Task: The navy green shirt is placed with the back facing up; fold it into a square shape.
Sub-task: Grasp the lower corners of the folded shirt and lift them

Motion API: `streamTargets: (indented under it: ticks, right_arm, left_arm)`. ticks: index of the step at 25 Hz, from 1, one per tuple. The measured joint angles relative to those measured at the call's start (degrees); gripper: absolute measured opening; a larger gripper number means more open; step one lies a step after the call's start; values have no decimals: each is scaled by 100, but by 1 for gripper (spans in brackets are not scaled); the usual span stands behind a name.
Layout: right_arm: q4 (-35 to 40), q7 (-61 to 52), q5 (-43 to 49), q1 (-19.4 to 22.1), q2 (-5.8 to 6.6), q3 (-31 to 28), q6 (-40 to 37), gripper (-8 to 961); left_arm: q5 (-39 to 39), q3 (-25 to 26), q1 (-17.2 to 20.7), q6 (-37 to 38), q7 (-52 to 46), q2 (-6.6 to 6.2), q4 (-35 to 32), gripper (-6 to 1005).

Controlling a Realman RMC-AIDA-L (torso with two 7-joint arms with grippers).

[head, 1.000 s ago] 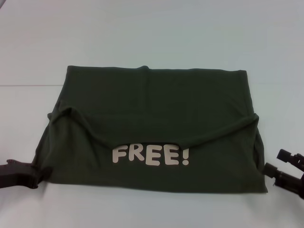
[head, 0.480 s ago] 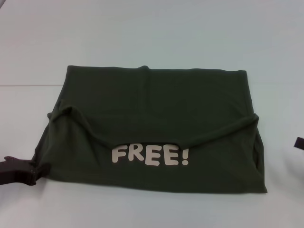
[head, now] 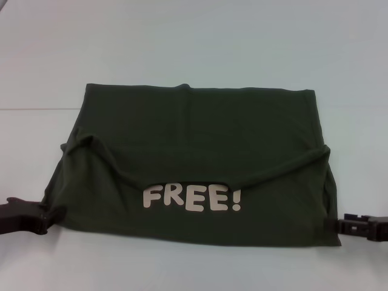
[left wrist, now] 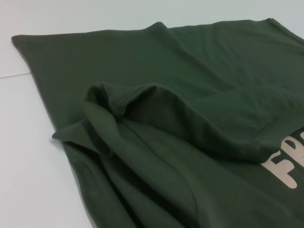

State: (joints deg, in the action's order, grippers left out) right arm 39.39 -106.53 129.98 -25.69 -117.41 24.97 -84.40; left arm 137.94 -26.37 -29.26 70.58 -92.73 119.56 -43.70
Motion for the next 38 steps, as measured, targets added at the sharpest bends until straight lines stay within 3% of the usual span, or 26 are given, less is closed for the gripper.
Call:
streamTargets:
  ticks: [4,16,29,38]
  right_arm:
    - [0,404,-28,42,-124,-21,20,943]
    - [-26,511,3,33,-193,56,227,942]
    - [-232,526,10,-52,-203,242,366,940]
    - [-210,478,41,-15,-188,261,361,831]
  left_arm:
    - [-48,15,0,52,1,-13,-26,51]
    - [-49,36,-14,61,-4,-12,-54,51]
    - [-123,35,-14,61,-8,-18,-47,51]
    - [-135,35,-9,61,-8,-27,-48,51]
